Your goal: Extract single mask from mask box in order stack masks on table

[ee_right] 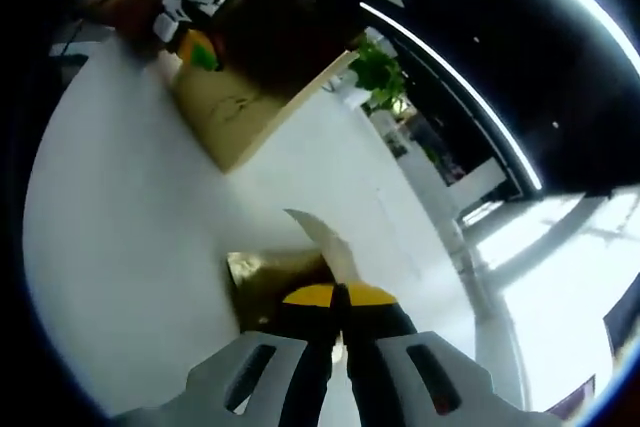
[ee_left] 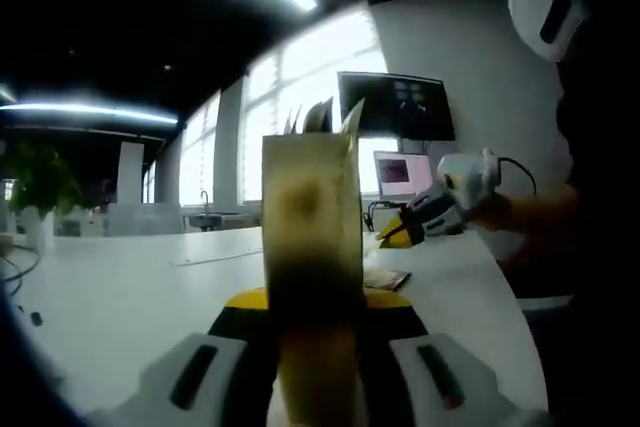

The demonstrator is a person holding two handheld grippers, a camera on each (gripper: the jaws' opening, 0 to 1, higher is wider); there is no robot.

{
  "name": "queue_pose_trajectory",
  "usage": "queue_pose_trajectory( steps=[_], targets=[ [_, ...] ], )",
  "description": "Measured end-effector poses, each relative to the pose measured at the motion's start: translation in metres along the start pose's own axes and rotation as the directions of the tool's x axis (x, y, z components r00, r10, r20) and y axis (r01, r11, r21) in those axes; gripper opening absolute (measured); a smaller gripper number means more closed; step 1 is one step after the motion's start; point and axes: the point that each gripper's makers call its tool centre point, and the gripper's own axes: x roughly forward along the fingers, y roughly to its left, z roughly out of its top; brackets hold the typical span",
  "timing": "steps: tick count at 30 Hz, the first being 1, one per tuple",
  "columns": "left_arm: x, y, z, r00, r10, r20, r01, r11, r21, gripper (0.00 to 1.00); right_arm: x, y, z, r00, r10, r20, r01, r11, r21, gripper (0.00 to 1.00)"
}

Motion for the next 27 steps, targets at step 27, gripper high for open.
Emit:
queue_pose_trajectory(
  steps=[27],
  targets=[
    [0.001,-0.001,-0.001,1.000,0.002,-0.008,-0.002,1.000,0.001,0.33,0.007,0.025,-0.018,0.998,0.060,-0.018,-0.058,0.996,0.070,0.00]
  ],
)
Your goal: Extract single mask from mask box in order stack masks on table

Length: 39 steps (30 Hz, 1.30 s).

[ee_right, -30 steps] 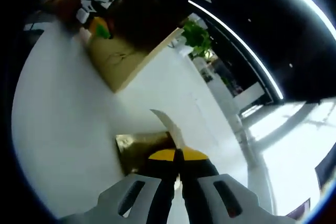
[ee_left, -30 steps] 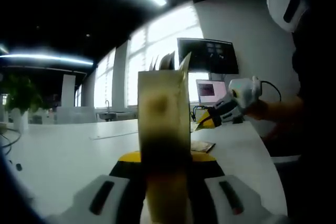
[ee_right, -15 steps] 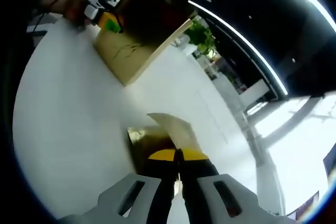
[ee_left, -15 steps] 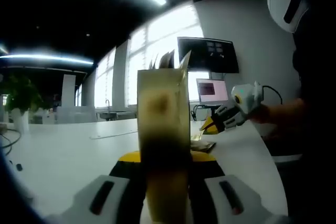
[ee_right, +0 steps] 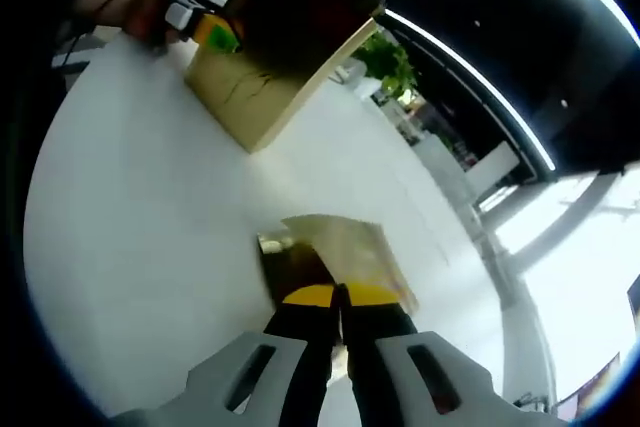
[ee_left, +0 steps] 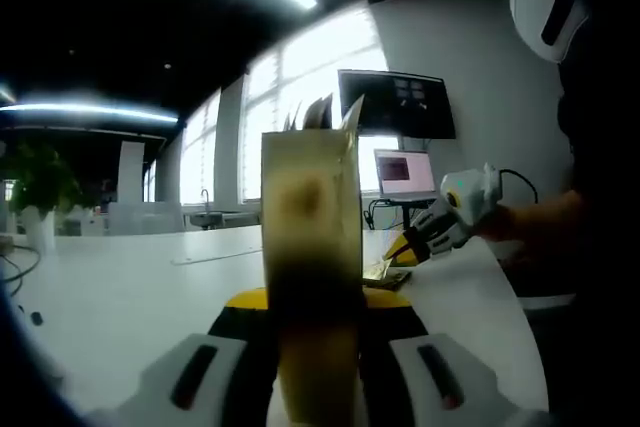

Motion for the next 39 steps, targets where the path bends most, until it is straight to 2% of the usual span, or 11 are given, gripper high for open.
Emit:
queue_pose_trajectory(
  steps=[4,19,30,39],
  targets=[
    [0.000,0.000,0.000,1.000,0.000,-0.001,0.000,1.000,0.000,0.33,0.000,0.000,-0.001,1.000,-0.006,-0.009,0.006,1.000,0.001,0.00],
    [0.001,0.000,-0.001,1.000,-0.001,-0.003,0.001,1.000,-0.001,0.33,-0.003,0.004,-0.007,1.000,-0.001,-0.025,0.002,1.000,0.027,0.12],
    [0.001,0.000,-0.001,1.000,-0.002,-0.004,0.002,1.000,0.000,0.33,-0.009,0.006,-0.012,0.999,0.002,-0.033,-0.001,0.999,0.032,0.14],
    [0.001,0.000,0.000,1.000,-0.002,-0.004,0.002,1.000,0.001,0.33,-0.014,0.008,-0.010,1.000,-0.003,-0.022,0.005,0.998,0.066,0.15]
  ],
)
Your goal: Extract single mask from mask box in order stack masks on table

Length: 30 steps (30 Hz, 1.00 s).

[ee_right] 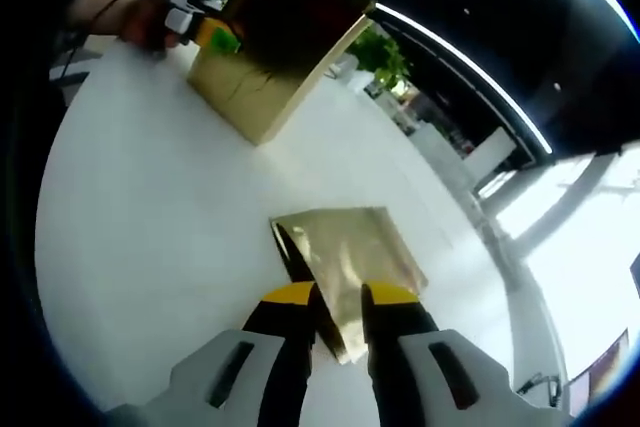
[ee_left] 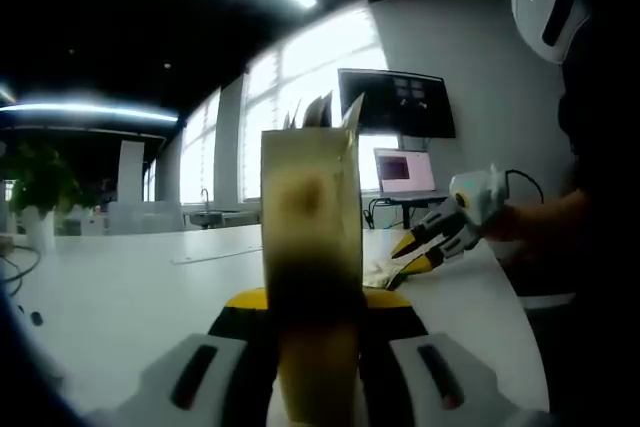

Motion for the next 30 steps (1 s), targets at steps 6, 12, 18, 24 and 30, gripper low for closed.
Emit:
queue_pose_trajectory(
  steps=[6,12,18,24,30],
  targets=[
    [0.000,0.000,0.000,1.000,0.000,0.000,0.000,1.000,0.000,0.33,-0.002,0.003,0.000,1.000,0.006,0.003,-0.006,1.000,0.012,0.15],
    [0.000,0.000,0.000,1.000,0.000,0.000,0.000,1.000,0.001,0.33,-0.007,0.002,0.003,1.000,0.005,0.024,-0.006,0.999,0.052,0.16],
    [0.000,0.000,0.000,1.000,-0.003,0.000,0.003,1.000,0.001,0.33,-0.009,0.001,0.011,0.996,0.006,0.084,-0.018,0.990,0.141,0.17],
    [0.000,0.000,0.000,1.000,-0.006,0.002,0.006,1.000,-0.003,0.33,-0.010,-0.004,0.024,0.990,0.013,0.144,-0.041,0.980,0.194,0.18],
    [0.000,0.000,0.000,1.000,-0.004,0.001,0.004,1.000,-0.001,0.33,-0.015,-0.014,0.043,0.977,0.002,0.213,-0.058,0.964,0.260,0.18]
  ],
)
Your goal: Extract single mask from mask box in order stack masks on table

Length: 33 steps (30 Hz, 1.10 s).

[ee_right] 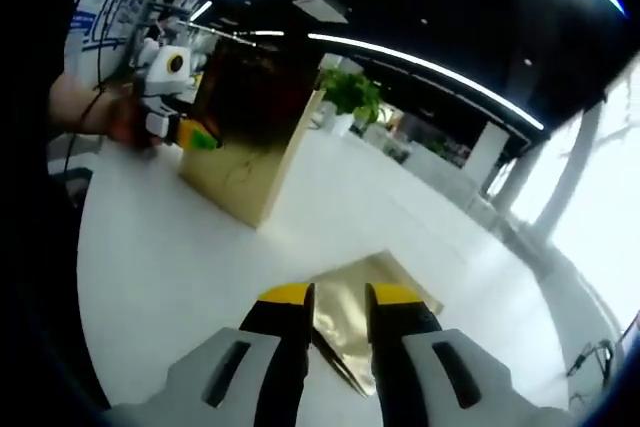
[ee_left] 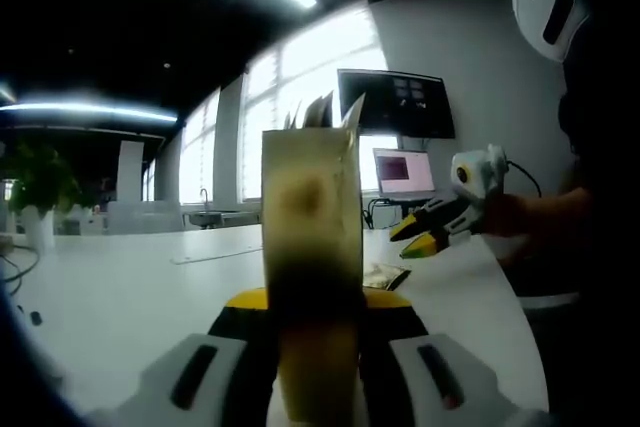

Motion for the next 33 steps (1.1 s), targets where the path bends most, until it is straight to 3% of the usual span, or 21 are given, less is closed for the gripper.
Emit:
queue_pose_trajectory(
  steps=[7,18,27,31,33],
  targets=[
    [0.000,0.000,0.000,1.000,0.001,0.000,-0.001,1.000,0.001,0.33,-0.009,-0.007,0.026,0.993,0.001,0.114,-0.014,0.994,0.112,0.19],
    [0.000,0.000,0.000,1.000,0.001,-0.001,-0.001,1.000,0.003,0.33,-0.013,-0.016,0.058,0.972,0.016,0.234,-0.063,0.979,0.196,0.22],
    [0.000,0.000,0.000,1.000,0.002,-0.001,-0.002,1.000,0.002,0.33,-0.018,-0.020,0.077,0.934,0.007,0.357,-0.121,0.947,0.299,0.24],
    [0.000,0.000,0.000,1.000,0.003,-0.001,-0.003,1.000,0.002,0.33,-0.021,-0.016,0.077,0.909,0.014,0.417,-0.189,0.905,0.382,0.24],
    [0.000,0.000,0.000,1.000,0.003,-0.001,-0.003,1.000,0.002,0.33,-0.023,-0.015,0.073,0.906,0.013,0.423,-0.198,0.896,0.397,0.24]
  ],
)
